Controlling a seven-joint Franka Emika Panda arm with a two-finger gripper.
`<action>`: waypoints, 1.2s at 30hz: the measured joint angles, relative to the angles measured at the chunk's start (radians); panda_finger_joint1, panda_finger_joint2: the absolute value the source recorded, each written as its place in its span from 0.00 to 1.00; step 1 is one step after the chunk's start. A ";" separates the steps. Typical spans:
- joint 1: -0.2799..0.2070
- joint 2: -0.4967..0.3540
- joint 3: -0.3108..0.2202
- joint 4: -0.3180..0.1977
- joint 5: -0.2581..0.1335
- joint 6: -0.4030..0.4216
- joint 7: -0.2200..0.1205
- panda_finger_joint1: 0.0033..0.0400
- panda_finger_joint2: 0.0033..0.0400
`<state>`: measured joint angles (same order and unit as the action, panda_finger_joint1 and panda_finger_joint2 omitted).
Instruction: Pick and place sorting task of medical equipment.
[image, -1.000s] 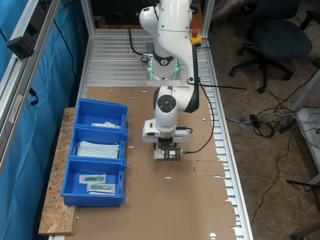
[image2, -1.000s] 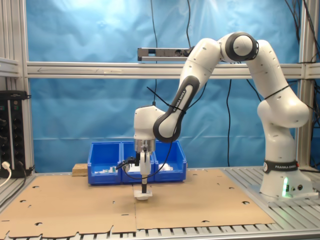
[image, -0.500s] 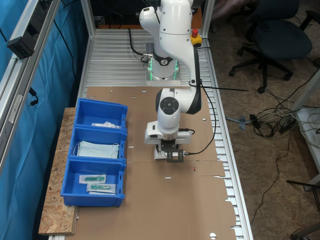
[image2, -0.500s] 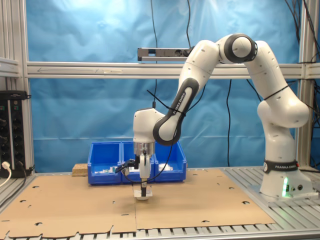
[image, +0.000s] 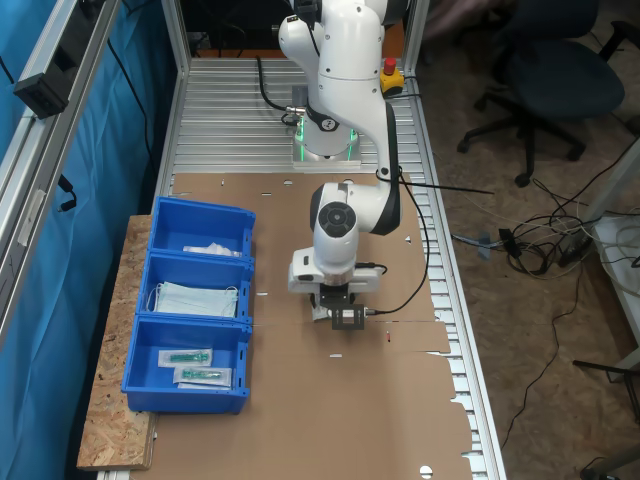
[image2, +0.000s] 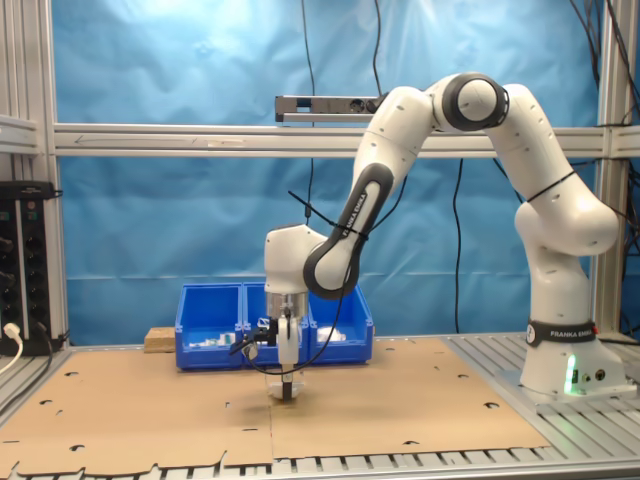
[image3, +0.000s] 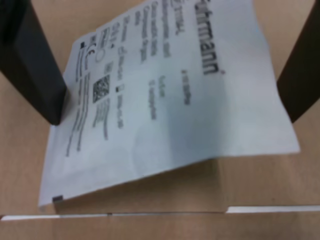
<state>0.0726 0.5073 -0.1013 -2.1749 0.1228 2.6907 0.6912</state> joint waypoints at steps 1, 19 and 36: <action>-0.001 0.002 0.000 0.001 0.000 0.000 0.000 1.00 1.00; -0.008 0.026 0.000 0.002 0.000 0.001 0.000 1.00 1.00; -0.008 0.028 0.000 0.002 0.000 0.001 0.000 1.00 1.00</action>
<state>0.0649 0.5353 -0.1012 -2.1726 0.1228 2.6913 0.6912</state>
